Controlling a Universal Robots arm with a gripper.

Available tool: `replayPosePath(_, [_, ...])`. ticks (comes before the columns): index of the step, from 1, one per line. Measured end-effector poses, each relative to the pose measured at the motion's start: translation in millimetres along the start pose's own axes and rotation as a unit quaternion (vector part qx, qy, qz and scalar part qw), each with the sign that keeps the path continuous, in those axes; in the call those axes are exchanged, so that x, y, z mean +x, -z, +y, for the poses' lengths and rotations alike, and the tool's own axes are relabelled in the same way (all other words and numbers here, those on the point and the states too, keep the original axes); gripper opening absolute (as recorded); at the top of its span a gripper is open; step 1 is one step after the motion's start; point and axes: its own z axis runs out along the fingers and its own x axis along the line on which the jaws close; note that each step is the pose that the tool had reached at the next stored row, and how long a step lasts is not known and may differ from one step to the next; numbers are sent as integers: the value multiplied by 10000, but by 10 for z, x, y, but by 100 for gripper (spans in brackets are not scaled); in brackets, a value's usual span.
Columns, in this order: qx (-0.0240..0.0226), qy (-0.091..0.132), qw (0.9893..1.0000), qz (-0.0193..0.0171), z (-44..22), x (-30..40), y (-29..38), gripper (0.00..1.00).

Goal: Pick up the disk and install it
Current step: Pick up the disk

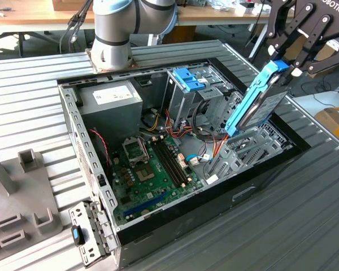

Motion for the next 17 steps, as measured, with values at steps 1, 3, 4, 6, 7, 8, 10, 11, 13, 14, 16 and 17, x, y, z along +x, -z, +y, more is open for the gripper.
replayPosePath(1, [0, 0, 10000, 0, -4, 0, 0, 36])
replayPosePath(3, [1, -19, 10000, -1, -11, 2, -1, 36])
replayPosePath(4, [3, -47, 10000, 0, -14, 2, -1, 36])
replayPosePath(6, [9, -140, 9999, -1, -18, 4, -2, 36])
replayPosePath(7, [10, -156, 9999, -1, -19, 6, -2, 36])
replayPosePath(8, [10, -158, 9999, -1, -19, 6, -2, 36])
replayPosePath(10, [10, -162, 9999, -1, -19, 8, -2, 36])
replayPosePath(11, [10, -165, 9999, -1, -19, 9, -6, 36])
replayPosePath(13, [10, -167, 9999, -1, -20, 11, -19, 36])
replayPosePath(14, [11, -168, 9999, -1, -20, 12, -25, 36])
replayPosePath(16, [11, -168, 9999, 0, -22, 13, -34, 36])
replayPosePath(17, [10, -167, 9999, -1, -34, 15, -36, 36])
